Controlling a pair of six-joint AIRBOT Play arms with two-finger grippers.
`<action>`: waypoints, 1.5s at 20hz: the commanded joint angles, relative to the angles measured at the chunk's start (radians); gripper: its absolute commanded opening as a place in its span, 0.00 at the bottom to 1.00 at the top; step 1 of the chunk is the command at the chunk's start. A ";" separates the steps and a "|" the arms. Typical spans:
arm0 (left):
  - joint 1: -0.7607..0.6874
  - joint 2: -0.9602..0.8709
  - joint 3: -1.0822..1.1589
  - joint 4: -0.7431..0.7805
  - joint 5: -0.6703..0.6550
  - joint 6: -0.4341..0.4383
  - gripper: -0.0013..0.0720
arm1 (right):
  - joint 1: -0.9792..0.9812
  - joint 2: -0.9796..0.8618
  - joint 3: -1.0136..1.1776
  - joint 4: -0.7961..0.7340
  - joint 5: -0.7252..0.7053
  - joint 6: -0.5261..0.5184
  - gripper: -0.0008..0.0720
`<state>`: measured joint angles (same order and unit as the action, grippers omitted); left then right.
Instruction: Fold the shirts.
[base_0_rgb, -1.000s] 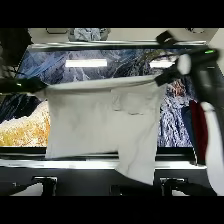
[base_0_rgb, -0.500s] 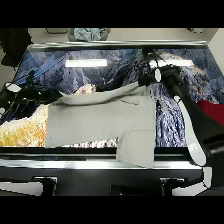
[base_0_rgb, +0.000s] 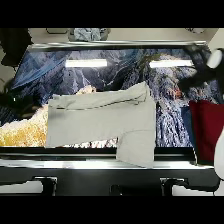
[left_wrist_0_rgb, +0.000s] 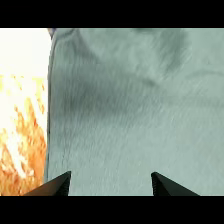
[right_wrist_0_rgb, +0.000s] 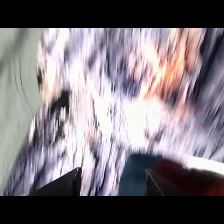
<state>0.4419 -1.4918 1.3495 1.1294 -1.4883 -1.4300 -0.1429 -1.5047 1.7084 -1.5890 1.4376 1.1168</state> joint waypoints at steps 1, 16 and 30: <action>0.032 0.128 -0.325 0.052 0.003 -0.011 0.82 | -0.116 0.017 -0.151 0.186 0.241 -0.110 0.73; 0.154 0.220 -0.633 0.050 0.266 0.126 0.82 | -0.101 0.017 -0.435 0.252 0.127 -0.138 0.93; 0.074 0.211 -0.690 0.011 0.289 0.121 0.06 | -0.101 0.017 -0.704 0.471 -0.005 -0.222 0.93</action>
<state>0.5205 -1.2846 0.6621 1.1297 -1.2022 -1.3071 -0.2447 -1.4883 1.1103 -1.2499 1.5227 0.9443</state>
